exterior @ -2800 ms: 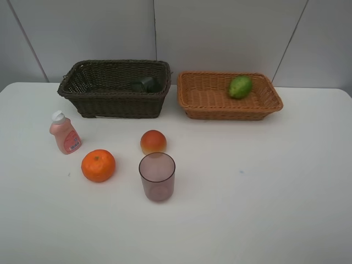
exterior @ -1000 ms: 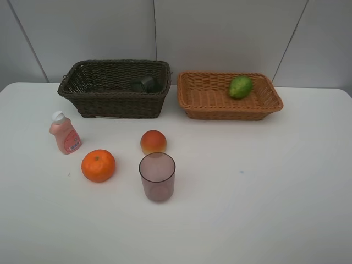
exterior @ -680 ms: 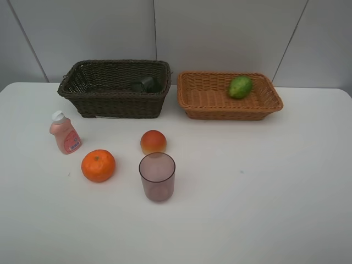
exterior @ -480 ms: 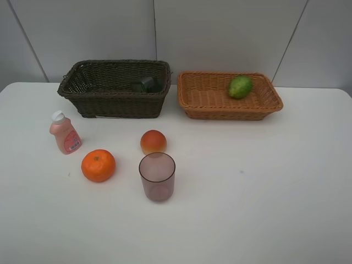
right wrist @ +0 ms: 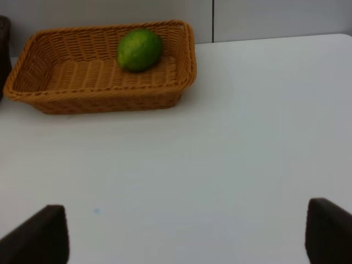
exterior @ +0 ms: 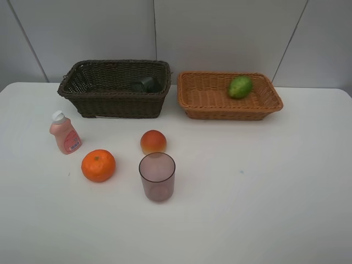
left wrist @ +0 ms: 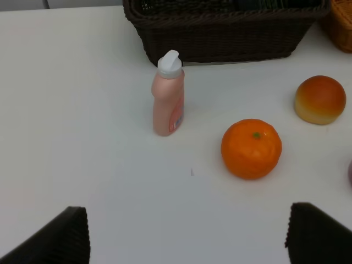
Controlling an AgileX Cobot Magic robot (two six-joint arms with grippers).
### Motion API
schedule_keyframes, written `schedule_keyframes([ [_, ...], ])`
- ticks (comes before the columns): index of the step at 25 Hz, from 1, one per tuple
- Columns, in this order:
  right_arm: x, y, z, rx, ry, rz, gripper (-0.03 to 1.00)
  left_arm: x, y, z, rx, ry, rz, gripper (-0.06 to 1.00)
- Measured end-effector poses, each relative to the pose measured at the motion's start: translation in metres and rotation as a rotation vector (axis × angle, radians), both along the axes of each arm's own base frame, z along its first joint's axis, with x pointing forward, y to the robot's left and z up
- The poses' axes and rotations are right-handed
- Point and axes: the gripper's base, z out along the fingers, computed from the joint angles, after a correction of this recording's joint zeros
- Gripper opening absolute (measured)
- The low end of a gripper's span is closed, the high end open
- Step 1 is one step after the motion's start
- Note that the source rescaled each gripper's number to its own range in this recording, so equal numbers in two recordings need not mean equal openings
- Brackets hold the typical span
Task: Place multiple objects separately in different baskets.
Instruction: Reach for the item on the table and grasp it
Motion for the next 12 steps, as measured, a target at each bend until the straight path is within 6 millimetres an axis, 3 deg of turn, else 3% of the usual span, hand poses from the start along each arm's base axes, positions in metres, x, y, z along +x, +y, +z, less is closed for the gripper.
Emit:
schedule_keyframes([
  [12,0.0,0.0,0.0,0.0,0.0,0.0,1.0,0.0,0.0,0.0,0.0,0.0,0.0,0.93],
])
